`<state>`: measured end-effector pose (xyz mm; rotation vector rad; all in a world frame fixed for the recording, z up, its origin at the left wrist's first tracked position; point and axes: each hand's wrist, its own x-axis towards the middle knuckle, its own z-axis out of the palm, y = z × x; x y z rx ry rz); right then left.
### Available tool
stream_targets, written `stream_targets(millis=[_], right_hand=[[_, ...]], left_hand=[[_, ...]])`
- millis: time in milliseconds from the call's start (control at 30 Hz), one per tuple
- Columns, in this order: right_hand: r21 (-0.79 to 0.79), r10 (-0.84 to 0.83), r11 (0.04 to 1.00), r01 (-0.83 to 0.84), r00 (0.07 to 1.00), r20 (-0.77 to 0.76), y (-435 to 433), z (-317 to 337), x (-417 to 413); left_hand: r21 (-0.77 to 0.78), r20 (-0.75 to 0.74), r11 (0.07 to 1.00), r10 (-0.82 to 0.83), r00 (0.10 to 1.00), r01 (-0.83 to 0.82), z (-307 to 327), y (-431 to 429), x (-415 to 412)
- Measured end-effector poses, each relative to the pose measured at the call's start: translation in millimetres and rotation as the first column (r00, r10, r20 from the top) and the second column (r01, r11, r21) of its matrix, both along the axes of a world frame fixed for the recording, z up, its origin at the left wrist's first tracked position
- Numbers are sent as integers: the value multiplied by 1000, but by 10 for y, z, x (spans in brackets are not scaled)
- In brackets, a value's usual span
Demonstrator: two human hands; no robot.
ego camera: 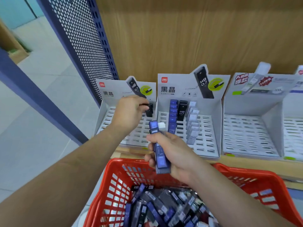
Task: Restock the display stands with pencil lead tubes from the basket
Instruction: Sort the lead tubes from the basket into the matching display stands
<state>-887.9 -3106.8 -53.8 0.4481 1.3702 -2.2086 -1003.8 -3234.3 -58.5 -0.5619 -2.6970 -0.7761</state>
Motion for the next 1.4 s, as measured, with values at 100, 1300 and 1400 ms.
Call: stream_targets(millis=[100,1300,1400], right_hand=[[-68,-12,998,13,1000,16,-39,-16,22],[-211,53,975,-73,993,-101,49,192,145],[-233,-41,972,12,992,-121,83,234,167]], left_hand=[[8,61,999,35,998,-36,-22,44,-58],[179,568,966,-256,782,186,845,-181,927],[287,648,953,-266,714,94,901,-256,875]])
